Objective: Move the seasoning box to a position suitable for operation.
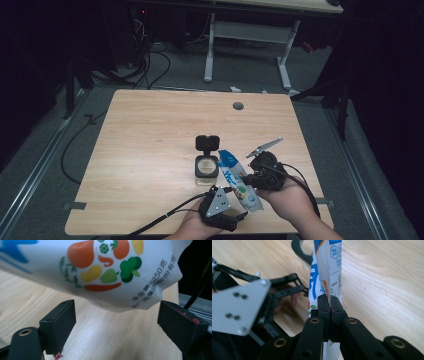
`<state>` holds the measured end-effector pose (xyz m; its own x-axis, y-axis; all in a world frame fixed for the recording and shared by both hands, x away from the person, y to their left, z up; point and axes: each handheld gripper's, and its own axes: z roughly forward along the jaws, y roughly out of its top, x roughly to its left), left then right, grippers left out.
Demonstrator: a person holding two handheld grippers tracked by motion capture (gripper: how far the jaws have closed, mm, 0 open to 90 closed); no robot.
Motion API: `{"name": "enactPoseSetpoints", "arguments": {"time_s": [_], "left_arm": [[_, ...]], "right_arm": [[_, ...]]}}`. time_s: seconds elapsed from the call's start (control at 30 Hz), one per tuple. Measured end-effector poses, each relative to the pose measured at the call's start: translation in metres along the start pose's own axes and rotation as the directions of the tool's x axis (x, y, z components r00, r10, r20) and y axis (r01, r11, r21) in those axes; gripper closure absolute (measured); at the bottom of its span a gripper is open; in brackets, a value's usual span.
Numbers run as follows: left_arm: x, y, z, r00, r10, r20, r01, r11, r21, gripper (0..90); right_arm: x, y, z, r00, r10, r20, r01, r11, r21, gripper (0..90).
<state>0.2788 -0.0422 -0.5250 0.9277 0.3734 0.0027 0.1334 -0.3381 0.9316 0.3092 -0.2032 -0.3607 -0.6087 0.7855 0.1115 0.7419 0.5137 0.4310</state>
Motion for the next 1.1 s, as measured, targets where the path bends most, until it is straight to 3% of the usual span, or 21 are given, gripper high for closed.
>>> {"name": "enactPoseSetpoints", "arguments": {"time_s": [0.17, 0.47, 0.77, 0.93, 1.1], "left_arm": [[-0.001, 0.002, 0.007, 0.9997, -0.019, -0.011, 0.019, 0.9998, 0.000, 17.7], [0.003, 0.005, 0.003, 0.9992, -0.040, -0.011, 0.040, 0.9992, -0.004, 22.7], [0.002, 0.002, 0.004, 0.9997, -0.025, -0.008, 0.025, 0.9997, 0.007, 25.1], [0.003, 0.003, -0.002, 0.9995, -0.016, -0.027, 0.016, 0.9999, -0.003, 37.5], [0.000, 0.004, -0.007, 0.9997, -0.007, -0.023, 0.007, 0.9999, 0.012, 40.9]], "right_arm": [[0.005, 0.006, -0.002, 0.9999, -0.010, -0.012, 0.010, 1.000, -0.020, 89.8], [0.011, 0.010, -0.002, 0.9997, -0.016, -0.020, 0.016, 1.000, -0.017, 89.8], [0.016, 0.013, -0.003, 0.9993, -0.023, -0.030, 0.023, 1.000, -0.018, 89.8], [0.017, 0.015, -0.001, 0.9992, -0.027, -0.029, 0.027, 0.999, -0.020, 89.8], [0.013, 0.014, 0.001, 0.9995, -0.022, -0.023, 0.022, 1.000, -0.015, 89.7]]}}
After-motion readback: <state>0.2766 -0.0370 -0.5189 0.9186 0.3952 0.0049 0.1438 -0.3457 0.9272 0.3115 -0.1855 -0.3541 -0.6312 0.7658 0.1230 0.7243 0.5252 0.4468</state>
